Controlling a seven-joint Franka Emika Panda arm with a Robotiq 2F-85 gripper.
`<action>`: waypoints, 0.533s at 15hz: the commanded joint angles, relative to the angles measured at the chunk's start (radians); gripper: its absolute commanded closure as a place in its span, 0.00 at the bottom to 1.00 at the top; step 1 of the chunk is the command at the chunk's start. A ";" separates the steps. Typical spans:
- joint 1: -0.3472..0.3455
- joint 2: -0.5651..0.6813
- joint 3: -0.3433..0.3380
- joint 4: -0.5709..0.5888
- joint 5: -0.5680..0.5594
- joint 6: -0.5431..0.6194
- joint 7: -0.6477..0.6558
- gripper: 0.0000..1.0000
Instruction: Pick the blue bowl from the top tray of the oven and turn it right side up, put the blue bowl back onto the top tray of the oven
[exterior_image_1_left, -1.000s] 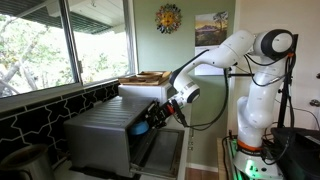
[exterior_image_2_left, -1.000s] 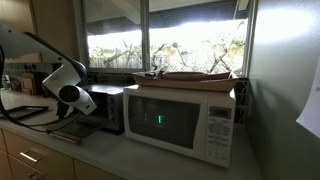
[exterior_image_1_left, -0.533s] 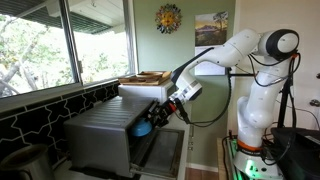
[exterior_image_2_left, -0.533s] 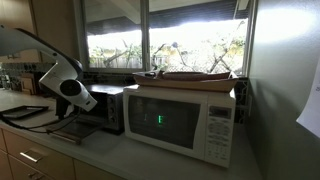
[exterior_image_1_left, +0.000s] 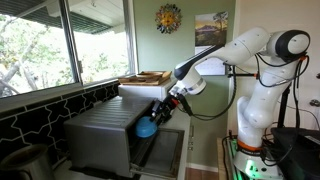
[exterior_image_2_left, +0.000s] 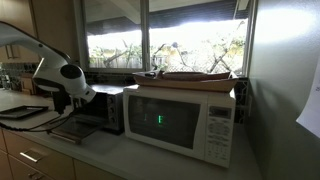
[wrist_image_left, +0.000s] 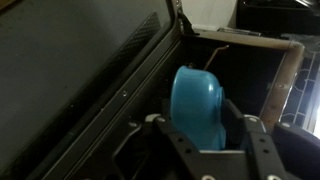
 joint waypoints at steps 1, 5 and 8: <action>-0.016 -0.060 0.042 -0.028 -0.266 0.009 0.151 0.73; -0.011 -0.102 0.060 -0.020 -0.563 0.002 0.286 0.73; -0.016 -0.122 0.079 -0.015 -0.798 -0.021 0.390 0.73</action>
